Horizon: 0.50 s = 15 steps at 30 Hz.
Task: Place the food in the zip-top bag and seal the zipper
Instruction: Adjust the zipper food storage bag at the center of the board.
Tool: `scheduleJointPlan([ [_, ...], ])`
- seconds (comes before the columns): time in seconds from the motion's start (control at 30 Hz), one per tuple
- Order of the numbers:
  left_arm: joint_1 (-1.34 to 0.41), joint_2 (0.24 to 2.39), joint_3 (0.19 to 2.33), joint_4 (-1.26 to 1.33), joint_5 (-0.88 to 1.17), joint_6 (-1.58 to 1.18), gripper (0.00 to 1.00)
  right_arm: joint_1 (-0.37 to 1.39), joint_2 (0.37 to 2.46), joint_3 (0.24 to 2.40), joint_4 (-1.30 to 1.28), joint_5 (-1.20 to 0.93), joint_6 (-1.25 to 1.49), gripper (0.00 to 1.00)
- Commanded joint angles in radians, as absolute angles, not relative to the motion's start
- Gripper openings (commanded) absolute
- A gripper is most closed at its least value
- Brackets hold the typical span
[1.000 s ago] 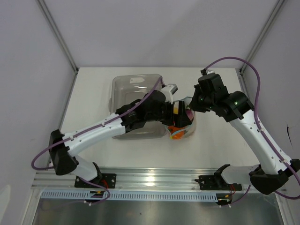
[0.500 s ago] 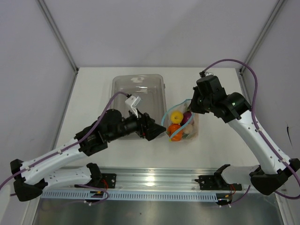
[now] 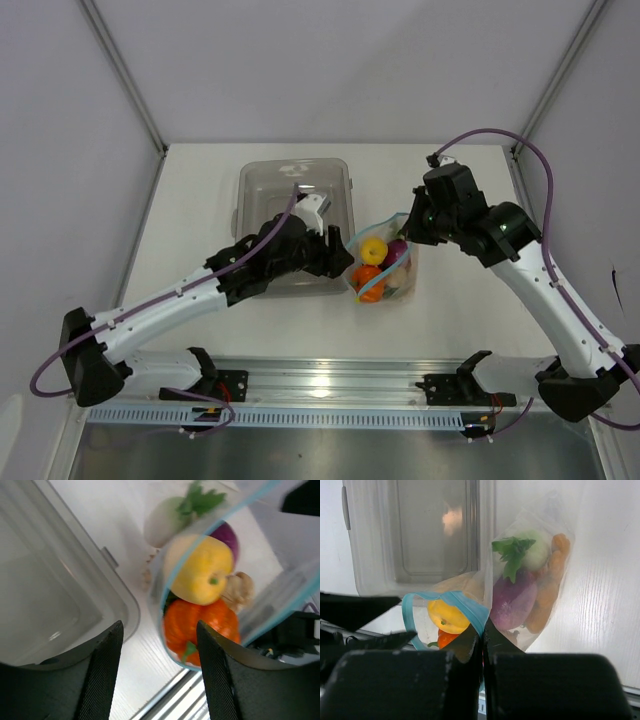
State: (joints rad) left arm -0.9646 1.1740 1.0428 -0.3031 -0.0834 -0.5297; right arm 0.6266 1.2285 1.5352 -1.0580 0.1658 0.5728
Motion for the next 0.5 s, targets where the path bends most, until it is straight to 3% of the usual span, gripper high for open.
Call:
scheduleJointPlan([
  [0.0,-0.908,1.195,1.061,-0.262,-0.025,-0.5,0.62,0.629,1.18,1.539,-1.031,0.158,0.561,0.0],
  [0.27,-0.908,1.313,1.131,-0.261,0.078,-0.494,0.6,0.629,1.177,1.54,-1.028,0.153,0.551,0.0],
  [0.4,-0.908,1.344,1.147,-0.218,0.167,-0.514,0.46,0.629,1.18,1.537,-1.028,0.156,0.549,0.0],
  [0.47,-0.908,1.361,1.152,-0.213,0.222,-0.523,0.31,0.629,1.181,1.536,-1.029,0.166,0.545,0.01],
])
